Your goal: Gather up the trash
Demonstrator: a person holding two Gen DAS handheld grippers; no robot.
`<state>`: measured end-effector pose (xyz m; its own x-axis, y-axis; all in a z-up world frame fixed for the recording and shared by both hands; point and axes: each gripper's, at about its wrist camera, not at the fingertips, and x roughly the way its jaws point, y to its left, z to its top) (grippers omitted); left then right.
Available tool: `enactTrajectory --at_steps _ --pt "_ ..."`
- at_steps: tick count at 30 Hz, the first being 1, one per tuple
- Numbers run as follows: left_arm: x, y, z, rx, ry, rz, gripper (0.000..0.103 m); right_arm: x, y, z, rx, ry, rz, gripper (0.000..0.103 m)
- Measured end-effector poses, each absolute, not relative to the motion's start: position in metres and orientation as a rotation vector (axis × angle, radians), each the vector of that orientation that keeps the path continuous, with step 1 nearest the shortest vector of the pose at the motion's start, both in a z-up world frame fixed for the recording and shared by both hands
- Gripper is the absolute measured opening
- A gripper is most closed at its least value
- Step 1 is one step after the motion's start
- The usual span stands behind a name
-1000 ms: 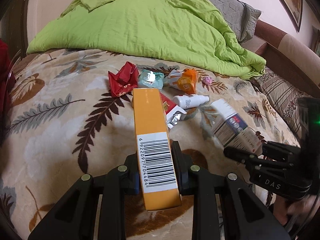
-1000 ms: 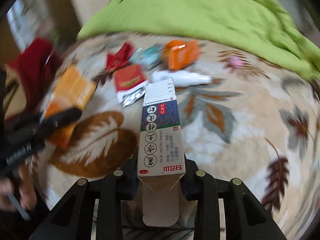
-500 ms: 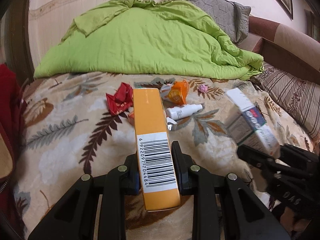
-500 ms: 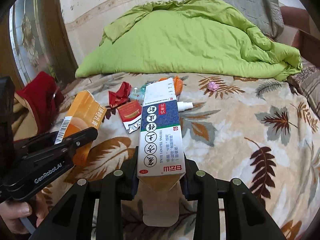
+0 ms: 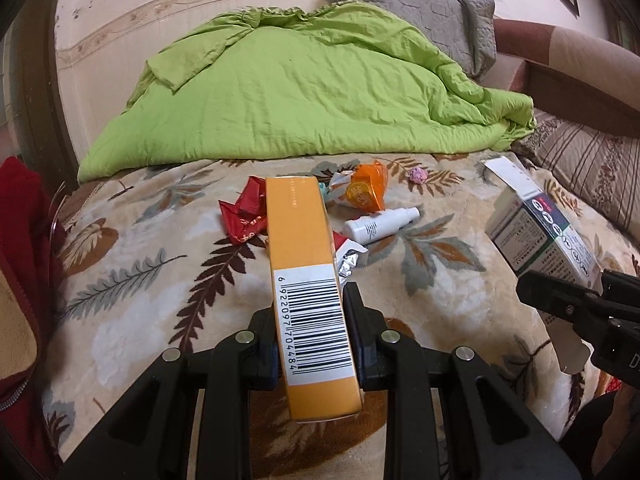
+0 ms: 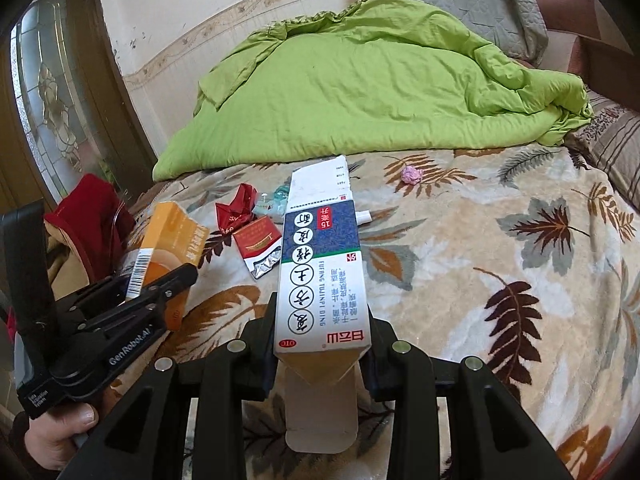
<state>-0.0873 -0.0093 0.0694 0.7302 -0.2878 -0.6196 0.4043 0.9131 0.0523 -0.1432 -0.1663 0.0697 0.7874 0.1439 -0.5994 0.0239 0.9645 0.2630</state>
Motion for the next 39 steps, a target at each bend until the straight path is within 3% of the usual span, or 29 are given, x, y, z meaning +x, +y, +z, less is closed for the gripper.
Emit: enactTrajectory --at_steps 39 --pt "-0.0871 -0.0153 0.0646 0.211 0.648 -0.389 0.025 -0.1378 -0.1586 0.0655 0.231 0.682 0.11 0.036"
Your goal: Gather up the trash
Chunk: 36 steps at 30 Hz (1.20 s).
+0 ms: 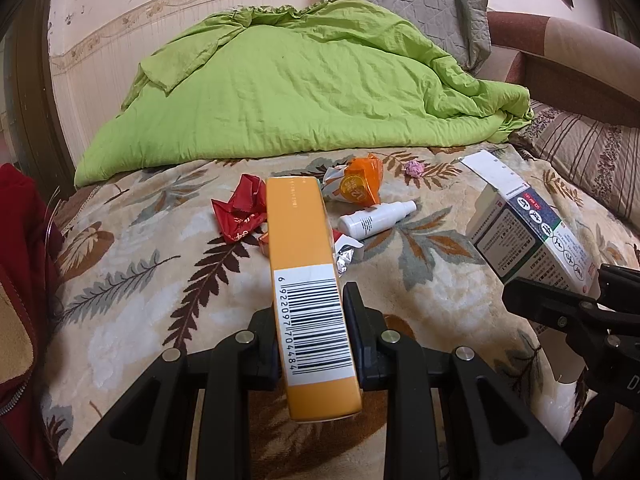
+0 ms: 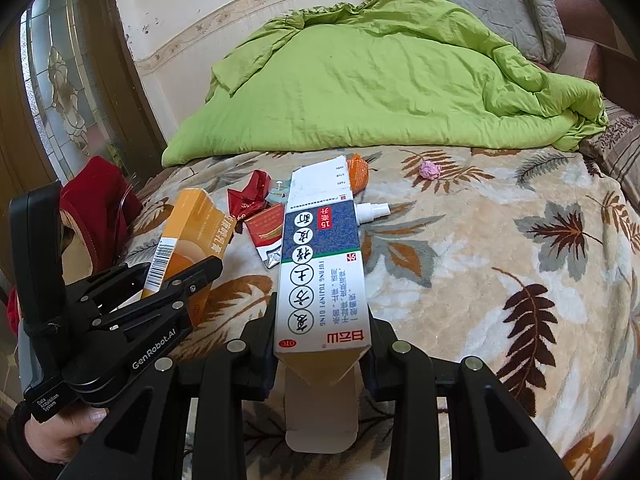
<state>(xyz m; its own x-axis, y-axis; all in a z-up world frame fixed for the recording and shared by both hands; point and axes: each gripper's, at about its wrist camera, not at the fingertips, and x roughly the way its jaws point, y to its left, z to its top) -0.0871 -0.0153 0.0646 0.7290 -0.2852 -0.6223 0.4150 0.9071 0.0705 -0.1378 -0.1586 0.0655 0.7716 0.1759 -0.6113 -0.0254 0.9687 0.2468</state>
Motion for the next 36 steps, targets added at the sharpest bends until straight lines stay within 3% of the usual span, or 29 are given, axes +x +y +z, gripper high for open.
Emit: enactTrajectory --at_steps 36 --pt "-0.0949 -0.0212 0.0686 0.238 0.618 -0.394 0.025 -0.1433 -0.1612 0.0706 0.271 0.668 0.107 0.036"
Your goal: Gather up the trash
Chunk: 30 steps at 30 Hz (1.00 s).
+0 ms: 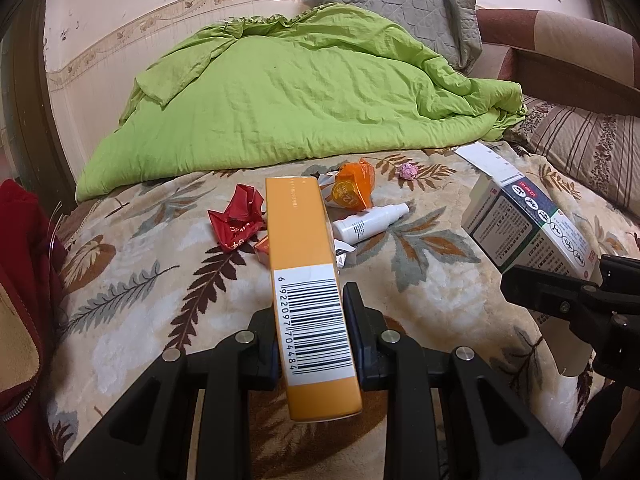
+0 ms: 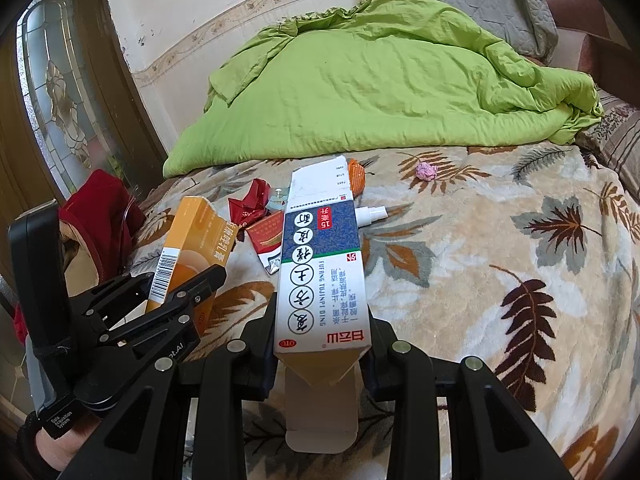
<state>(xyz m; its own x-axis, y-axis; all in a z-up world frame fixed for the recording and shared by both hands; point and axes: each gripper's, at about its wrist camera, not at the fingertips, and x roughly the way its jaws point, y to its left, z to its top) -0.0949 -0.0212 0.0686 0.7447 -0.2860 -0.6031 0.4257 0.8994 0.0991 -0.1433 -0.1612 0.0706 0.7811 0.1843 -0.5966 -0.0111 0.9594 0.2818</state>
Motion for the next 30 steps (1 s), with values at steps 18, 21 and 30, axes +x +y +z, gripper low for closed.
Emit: enactTrajectory --at_steps 18,21,30 --pt "-0.12 -0.033 0.077 0.255 0.582 -0.454 0.025 -0.181 -0.163 0.08 0.311 0.648 0.102 0.036" --pt "-0.135 -0.035 0.084 0.232 0.571 -0.505 0.025 -0.197 -0.171 0.085 0.327 0.64 0.088 0.036" --pt "-0.204 -0.082 0.115 0.213 0.57 -0.814 0.025 -0.29 -0.229 0.111 0.394 0.611 -0.023 0.036"
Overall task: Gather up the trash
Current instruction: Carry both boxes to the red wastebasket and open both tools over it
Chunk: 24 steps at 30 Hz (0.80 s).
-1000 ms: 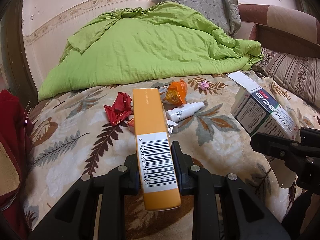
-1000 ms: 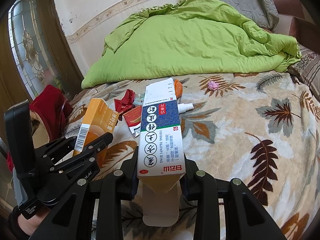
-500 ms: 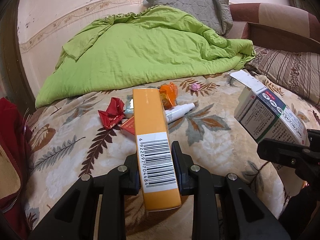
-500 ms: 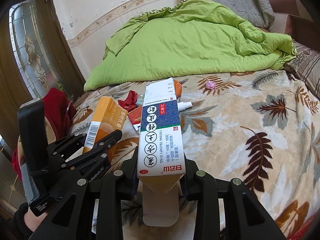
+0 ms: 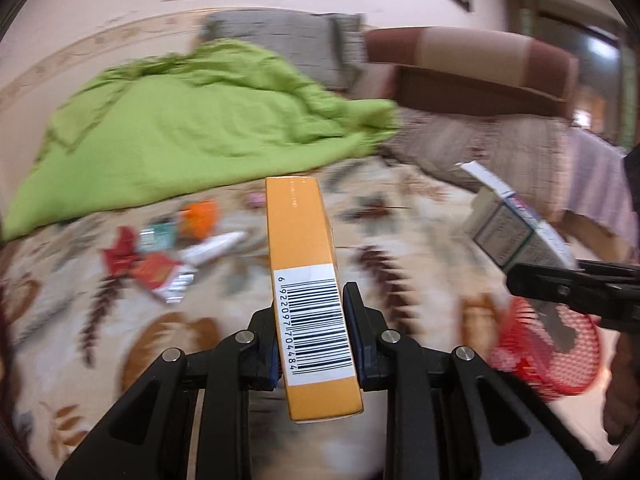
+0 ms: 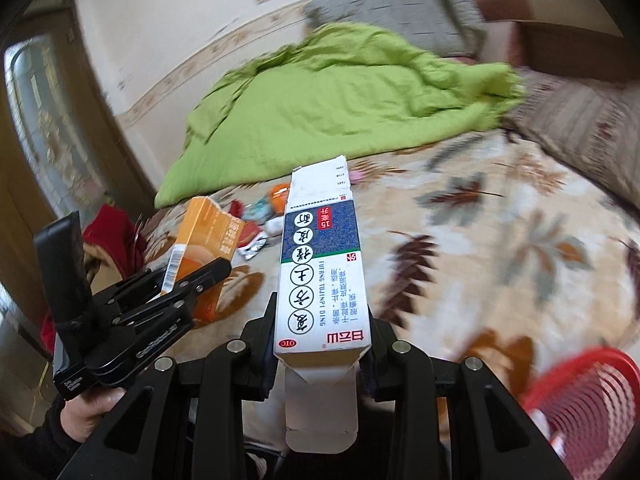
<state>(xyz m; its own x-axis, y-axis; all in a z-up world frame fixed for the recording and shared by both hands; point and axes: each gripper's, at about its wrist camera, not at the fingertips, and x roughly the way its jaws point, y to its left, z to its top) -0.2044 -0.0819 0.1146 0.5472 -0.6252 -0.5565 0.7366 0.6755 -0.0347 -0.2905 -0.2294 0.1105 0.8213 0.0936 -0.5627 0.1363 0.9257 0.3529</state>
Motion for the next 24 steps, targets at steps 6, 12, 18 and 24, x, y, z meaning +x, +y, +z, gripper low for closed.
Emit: enactTrajectory --at_steps 6,12,18,24 --pt "-0.257 -0.129 0.135 0.222 0.613 -1.076 0.025 -0.361 -0.278 0.123 0.437 0.604 -0.182 0.036" --pt "-0.289 -0.181 0.141 0.255 0.662 -1.235 0.025 -0.425 -0.327 0.126 0.527 0.583 -0.341 0.036" --pt "-0.315 -0.228 0.133 0.303 0.719 -1.337 0.025 -0.465 -0.351 0.114 0.581 0.59 -0.425 0.036" --pt "-0.333 -0.264 0.109 0.379 0.812 -1.385 0.025 -0.478 -0.366 0.089 0.676 0.61 -0.453 0.036"
